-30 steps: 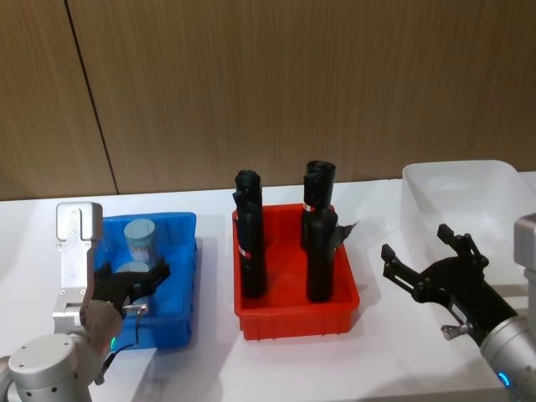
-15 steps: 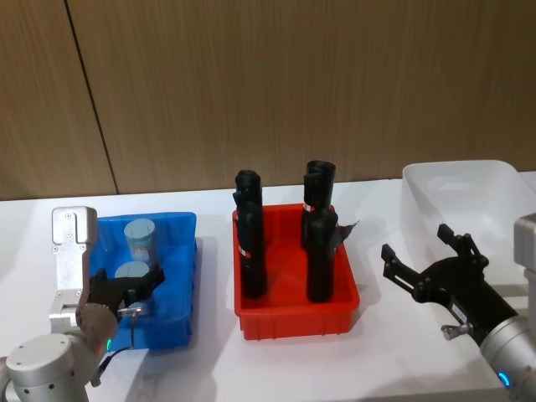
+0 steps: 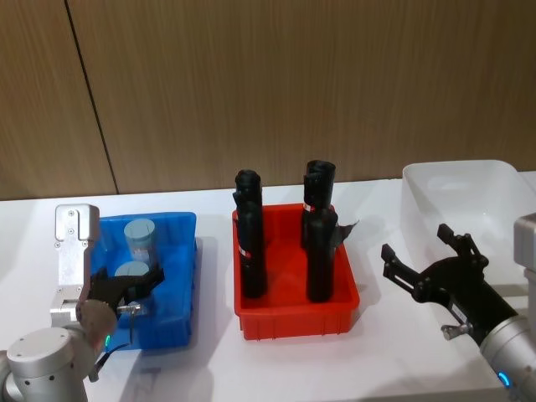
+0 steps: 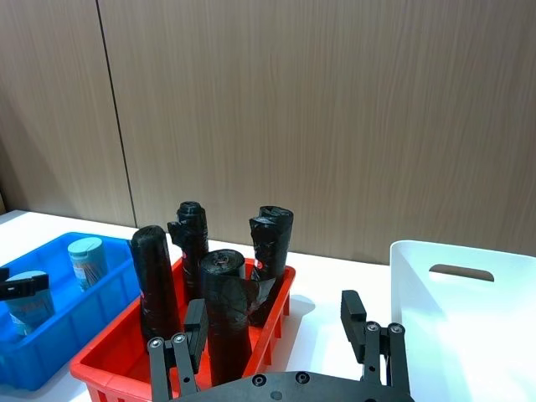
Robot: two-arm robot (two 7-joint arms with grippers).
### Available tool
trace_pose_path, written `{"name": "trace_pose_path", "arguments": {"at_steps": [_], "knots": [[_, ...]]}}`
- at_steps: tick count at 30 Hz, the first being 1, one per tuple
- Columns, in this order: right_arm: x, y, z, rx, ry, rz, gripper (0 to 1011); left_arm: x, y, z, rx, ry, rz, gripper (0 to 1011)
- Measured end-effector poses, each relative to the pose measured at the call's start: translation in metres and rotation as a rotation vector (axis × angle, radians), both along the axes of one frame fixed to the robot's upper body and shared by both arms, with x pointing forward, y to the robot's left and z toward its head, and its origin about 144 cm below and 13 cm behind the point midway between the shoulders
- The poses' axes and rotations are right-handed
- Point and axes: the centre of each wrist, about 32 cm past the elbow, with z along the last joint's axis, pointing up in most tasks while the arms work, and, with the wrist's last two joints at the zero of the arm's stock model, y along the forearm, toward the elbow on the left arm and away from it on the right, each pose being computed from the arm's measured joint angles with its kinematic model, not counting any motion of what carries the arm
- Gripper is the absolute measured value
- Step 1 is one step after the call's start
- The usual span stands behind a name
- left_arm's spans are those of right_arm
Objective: Pick the cotton swabs from the blue box and place them into the white box.
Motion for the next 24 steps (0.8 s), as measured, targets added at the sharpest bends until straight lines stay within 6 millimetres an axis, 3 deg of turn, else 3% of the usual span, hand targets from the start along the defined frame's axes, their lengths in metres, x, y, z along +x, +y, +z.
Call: {"name": "trace_pose_path", "arguments": {"at_steps": [9, 13, 24], "knots": [[0.0, 0.0, 0.0, 0.0, 0.0, 0.0, 1002, 0.007, 0.004, -0.003, 0.008, 0.015, -0.012, 1004], [0.0, 0.0, 0.0, 0.0, 0.0, 0.0, 1002, 0.009, 0.005, -0.004, 0.011, 0.022, -0.02, 957], [0.0, 0.0, 0.0, 0.0, 0.0, 0.0, 1002, 0.014, 0.006, -0.004, 0.023, 0.028, -0.052, 669]]}}
